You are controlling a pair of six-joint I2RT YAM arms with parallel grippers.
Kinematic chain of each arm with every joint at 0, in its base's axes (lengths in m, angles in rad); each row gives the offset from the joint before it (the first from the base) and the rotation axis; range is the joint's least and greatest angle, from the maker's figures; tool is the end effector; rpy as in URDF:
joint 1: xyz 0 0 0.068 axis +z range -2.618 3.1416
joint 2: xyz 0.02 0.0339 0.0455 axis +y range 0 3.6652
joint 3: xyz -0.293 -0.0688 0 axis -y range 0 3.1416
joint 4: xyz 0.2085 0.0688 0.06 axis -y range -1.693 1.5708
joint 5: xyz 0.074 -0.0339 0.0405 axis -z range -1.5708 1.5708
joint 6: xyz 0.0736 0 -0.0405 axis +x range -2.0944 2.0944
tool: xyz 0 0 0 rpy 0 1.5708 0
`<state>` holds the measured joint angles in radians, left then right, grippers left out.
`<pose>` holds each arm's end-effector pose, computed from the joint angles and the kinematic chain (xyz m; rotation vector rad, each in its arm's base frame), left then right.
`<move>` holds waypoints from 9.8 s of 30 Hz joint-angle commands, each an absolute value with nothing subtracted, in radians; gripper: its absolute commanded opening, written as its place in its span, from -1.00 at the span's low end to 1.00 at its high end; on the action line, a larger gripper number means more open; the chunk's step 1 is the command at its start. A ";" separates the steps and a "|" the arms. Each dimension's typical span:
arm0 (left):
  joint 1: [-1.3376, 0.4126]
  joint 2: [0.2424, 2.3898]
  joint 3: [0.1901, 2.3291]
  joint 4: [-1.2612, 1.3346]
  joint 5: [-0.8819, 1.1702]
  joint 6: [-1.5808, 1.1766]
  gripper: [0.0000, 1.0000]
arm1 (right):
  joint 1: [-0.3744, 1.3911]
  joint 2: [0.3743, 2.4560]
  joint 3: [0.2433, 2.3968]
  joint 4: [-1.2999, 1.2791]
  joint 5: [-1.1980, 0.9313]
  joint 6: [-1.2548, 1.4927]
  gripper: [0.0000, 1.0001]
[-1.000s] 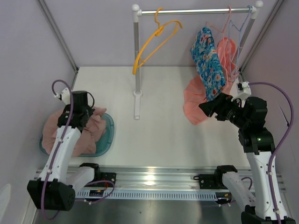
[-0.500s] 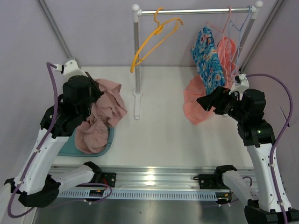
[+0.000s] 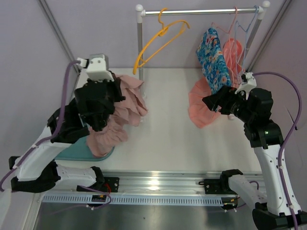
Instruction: Place the skirt on the hanger
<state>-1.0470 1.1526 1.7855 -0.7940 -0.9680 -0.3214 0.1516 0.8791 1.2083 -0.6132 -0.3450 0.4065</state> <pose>0.1265 -0.0977 0.5344 -0.0961 1.6629 -0.1980 0.1431 0.0470 0.4232 -0.0047 1.8973 0.7037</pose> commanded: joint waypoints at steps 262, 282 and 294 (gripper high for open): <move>-0.868 0.417 0.910 -0.867 0.205 -0.298 -1.00 | 0.818 0.989 0.597 -0.434 0.262 0.630 -0.11; -0.874 0.552 0.913 -0.709 0.321 -0.270 -1.00 | 0.759 0.894 0.695 -0.554 0.233 0.586 -0.86; -0.911 0.643 0.885 -0.551 0.291 -0.264 -1.00 | 0.775 0.862 0.811 -0.658 0.196 0.571 -0.88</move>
